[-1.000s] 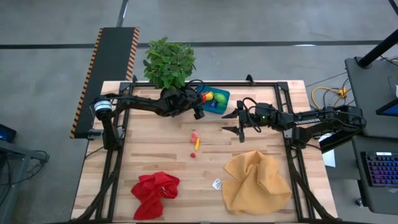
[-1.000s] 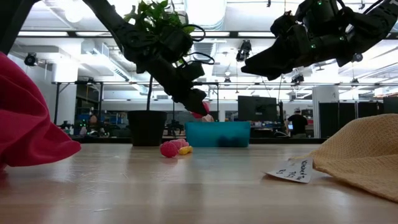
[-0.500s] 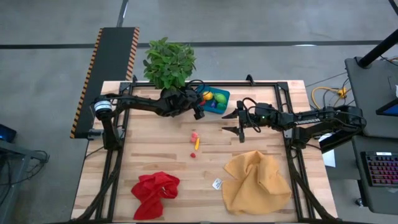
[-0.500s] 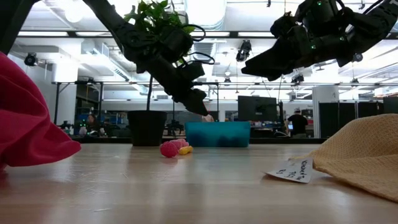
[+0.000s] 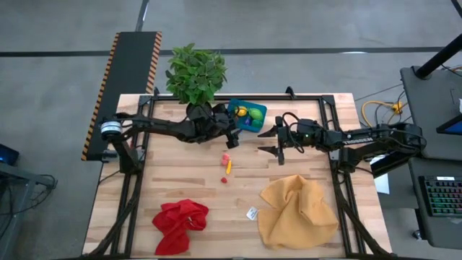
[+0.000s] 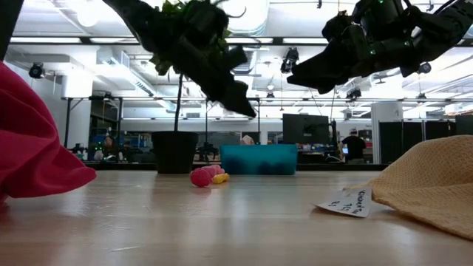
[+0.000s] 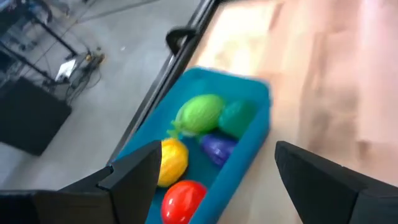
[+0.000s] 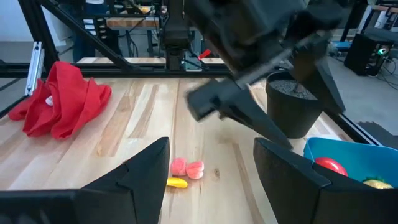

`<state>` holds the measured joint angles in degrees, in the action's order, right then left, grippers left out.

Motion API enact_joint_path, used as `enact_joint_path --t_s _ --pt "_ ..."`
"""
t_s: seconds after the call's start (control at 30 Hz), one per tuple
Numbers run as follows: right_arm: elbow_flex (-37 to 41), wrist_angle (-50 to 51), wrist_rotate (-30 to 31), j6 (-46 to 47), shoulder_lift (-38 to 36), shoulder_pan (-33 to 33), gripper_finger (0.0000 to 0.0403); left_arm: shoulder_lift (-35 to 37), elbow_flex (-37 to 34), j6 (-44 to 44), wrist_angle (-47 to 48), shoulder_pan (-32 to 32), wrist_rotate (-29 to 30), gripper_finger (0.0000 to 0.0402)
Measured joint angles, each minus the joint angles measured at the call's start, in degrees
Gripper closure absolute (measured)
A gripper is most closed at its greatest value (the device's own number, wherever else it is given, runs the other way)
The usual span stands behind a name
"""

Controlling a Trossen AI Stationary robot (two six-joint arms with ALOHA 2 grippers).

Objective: Pick and placing Produce into tupperware
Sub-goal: Put the red raspberry into the blue bin

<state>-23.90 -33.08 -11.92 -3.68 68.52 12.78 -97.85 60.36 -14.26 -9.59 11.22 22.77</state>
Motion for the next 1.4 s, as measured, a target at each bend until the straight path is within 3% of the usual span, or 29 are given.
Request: enact_joint_path --t_s 0.27,0.6,0.73,0.97,1.4 --pt "0.2 0.4 0.0 0.0 -0.5 0.0 0.0177 4.2 -0.7 0.7 6.6 -5.6 -7.4 0.0104" --pt "0.3 1.3 0.0 0.0 -0.7 0.0 0.0177 4.1 -1.0 0.4 24.5 -10.3 -8.2 0.0104" --pt "0.3 1.3 0.0 0.0 -0.8 0.0 0.0177 4.1 -1.4 0.3 25.7 -10.4 -8.5 0.0104" --pt "0.3 1.4 0.0 0.0 -0.8 0.0 0.0177 3.8 -1.9 -1.4 26.5 -10.4 -15.8 0.0104" --pt "0.3 1.6 0.0 0.0 -0.8 0.0 0.0177 3.8 -2.7 -1.3 27.1 -9.9 -16.7 0.0104"
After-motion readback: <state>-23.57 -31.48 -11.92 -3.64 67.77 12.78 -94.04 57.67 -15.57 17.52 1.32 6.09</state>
